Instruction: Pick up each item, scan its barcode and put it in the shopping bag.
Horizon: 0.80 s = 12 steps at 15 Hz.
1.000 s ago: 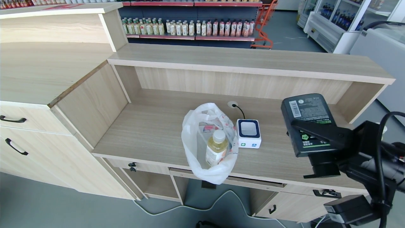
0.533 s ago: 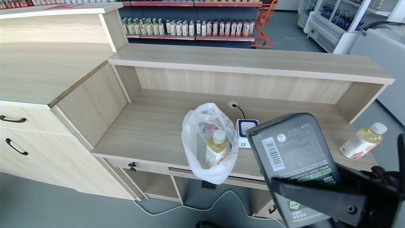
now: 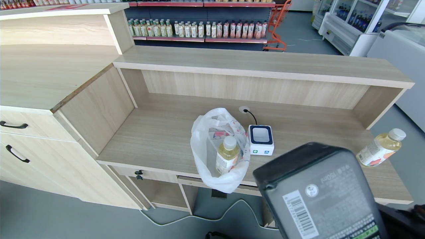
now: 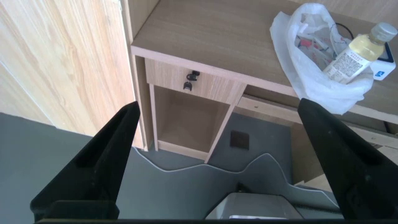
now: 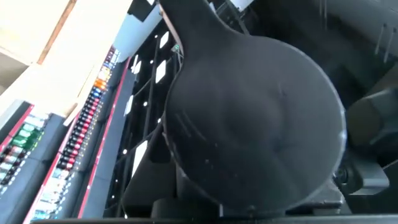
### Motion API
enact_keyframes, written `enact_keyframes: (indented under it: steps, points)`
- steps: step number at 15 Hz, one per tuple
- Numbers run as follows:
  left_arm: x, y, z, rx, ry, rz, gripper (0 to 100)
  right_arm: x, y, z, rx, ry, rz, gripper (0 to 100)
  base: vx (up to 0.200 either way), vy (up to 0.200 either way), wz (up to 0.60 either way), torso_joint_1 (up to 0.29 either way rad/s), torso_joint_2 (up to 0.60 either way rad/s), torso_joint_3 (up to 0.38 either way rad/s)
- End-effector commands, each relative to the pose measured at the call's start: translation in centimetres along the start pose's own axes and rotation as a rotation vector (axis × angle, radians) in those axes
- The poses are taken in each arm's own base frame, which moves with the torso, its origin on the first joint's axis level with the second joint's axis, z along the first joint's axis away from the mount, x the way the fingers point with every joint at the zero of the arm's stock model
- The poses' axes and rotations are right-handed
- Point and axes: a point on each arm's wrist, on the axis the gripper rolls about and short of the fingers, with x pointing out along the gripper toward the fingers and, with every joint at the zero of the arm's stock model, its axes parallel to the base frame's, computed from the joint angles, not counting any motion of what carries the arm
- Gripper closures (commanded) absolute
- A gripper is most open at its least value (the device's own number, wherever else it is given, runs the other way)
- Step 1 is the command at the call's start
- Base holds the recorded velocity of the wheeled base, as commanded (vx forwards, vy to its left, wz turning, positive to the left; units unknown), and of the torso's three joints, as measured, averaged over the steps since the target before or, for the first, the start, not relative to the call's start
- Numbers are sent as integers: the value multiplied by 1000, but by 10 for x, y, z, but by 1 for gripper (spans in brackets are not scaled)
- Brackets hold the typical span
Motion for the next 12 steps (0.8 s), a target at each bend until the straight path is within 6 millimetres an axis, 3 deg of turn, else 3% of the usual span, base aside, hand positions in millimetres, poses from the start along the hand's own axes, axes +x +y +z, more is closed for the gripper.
enact_keyframes:
  steps: [1, 12]
  points:
    - [0, 0, 0, 0, 0, -1, 0, 3, -2, 3, 8, -15, -16, 100, 0, 0, 0, 0, 0, 0]
    - [0, 0, 0, 0, 0, 1, 0, -11, -2, -8, 25, 46, 18, 100, 0, 0, 0, 0, 0, 0]
